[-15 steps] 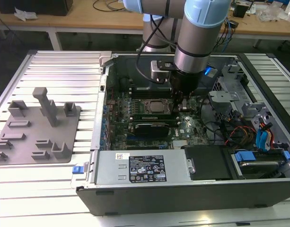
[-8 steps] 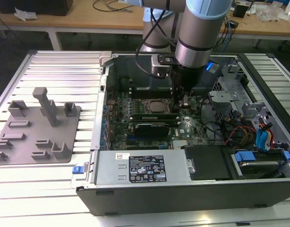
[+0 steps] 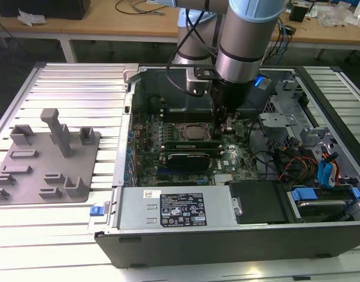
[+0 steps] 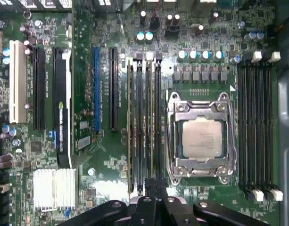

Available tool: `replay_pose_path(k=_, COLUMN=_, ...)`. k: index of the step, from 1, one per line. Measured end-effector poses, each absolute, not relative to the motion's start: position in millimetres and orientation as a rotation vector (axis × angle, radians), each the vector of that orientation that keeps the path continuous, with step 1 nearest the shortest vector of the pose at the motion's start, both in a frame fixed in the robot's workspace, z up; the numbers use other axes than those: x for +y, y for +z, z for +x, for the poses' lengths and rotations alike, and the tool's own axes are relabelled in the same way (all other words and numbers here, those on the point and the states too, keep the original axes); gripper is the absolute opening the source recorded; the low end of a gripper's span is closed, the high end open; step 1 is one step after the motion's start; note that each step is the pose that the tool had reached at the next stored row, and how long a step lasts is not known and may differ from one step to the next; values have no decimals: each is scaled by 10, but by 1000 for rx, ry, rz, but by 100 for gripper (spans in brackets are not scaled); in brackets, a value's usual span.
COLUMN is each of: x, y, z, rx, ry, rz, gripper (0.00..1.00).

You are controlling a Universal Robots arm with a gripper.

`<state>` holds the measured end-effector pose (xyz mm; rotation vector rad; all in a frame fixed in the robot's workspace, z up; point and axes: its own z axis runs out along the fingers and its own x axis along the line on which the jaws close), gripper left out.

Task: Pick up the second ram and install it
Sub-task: 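Press down the second ram until it locks into place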

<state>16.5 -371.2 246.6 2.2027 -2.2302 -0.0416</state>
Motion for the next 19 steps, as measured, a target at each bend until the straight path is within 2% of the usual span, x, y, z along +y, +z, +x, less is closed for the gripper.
replay_pose_path(k=19, x=-3712, y=2456, z=-502, rx=-2231, ry=-42, rz=2202, gripper=8)
